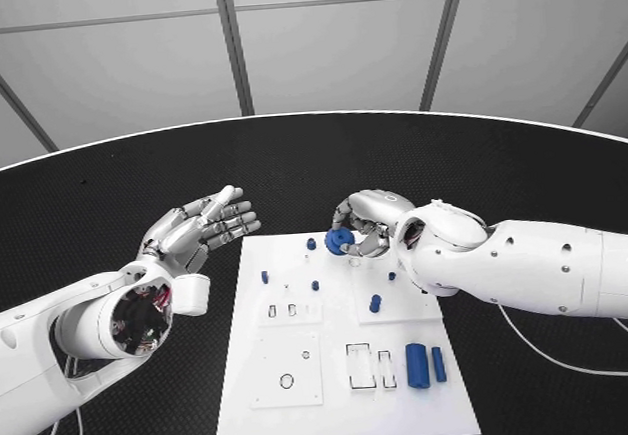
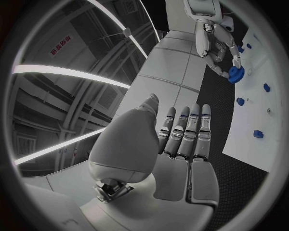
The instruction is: Assemble the parts on the task board
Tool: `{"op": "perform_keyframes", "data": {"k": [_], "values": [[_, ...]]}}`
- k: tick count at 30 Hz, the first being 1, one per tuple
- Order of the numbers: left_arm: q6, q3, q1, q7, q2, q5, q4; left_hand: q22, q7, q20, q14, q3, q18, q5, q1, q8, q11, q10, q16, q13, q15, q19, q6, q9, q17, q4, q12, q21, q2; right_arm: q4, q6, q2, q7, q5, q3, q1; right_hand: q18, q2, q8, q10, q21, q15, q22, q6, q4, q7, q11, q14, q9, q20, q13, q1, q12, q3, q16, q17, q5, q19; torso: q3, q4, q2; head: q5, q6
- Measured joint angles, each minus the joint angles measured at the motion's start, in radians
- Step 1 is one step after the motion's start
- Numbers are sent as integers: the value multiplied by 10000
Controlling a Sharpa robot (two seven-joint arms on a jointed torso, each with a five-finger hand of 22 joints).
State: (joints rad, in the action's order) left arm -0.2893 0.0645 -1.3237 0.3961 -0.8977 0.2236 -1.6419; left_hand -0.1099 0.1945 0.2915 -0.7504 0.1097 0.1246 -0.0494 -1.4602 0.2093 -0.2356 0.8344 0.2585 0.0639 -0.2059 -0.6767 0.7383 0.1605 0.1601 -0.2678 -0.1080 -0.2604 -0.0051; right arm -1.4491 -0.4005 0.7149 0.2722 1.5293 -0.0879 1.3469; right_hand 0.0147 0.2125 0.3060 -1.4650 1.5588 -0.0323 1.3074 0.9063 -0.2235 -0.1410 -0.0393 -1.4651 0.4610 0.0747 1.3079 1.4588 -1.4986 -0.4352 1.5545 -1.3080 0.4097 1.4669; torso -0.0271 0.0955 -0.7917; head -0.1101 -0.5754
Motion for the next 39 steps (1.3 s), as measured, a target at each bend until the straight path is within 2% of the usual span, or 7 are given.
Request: {"op": "perform_keyframes", "data": {"k": [8,19,33,39], "values": [[-1,-1,0,-4,51,0,-15,-1,0,0,0,-1,0,0,0,0,0,0,0,0,0,0,0,0,0,1,0,0,0,631,121,-911,20,415,0,0,1,53,0,0,0,0,0,0,0,0,0,0,1,0,-1,-133,0,-57,0,1,-1,0,-12,30,-35,52,35],[-28,-2,-3,-4,83,0,-29,-2,0,0,0,-1,0,0,1,0,0,0,0,0,0,0,0,1,0,1,0,0,1,984,453,-1535,94,477,-5,-2,1,80,0,0,0,1,0,0,28,0,0,0,0,0,-3,-159,0,-85,0,2,-6,-1,-29,48,-62,64,24],[-18,-3,-4,-4,93,-1,-49,-1,-4,0,0,-2,0,0,1,0,0,0,0,0,0,0,-4,0,0,1,0,0,1,1232,944,-1825,128,481,-14,-4,2,116,0,0,-1,1,-1,0,1,0,-1,0,1,1,-4,-272,0,-112,0,4,-25,-1,-16,36,-50,92,-31],[-4,-4,-5,-8,96,-1,-57,13,-38,0,0,-2,-1,0,1,0,0,0,0,0,0,0,-39,-10,0,1,0,0,1,1241,1168,-1844,123,371,-17,-5,2,114,0,0,-1,1,-1,0,29,0,-1,0,1,1,-4,-274,0,-139,0,4,-53,-1,-12,36,-50,52,-33]]}}
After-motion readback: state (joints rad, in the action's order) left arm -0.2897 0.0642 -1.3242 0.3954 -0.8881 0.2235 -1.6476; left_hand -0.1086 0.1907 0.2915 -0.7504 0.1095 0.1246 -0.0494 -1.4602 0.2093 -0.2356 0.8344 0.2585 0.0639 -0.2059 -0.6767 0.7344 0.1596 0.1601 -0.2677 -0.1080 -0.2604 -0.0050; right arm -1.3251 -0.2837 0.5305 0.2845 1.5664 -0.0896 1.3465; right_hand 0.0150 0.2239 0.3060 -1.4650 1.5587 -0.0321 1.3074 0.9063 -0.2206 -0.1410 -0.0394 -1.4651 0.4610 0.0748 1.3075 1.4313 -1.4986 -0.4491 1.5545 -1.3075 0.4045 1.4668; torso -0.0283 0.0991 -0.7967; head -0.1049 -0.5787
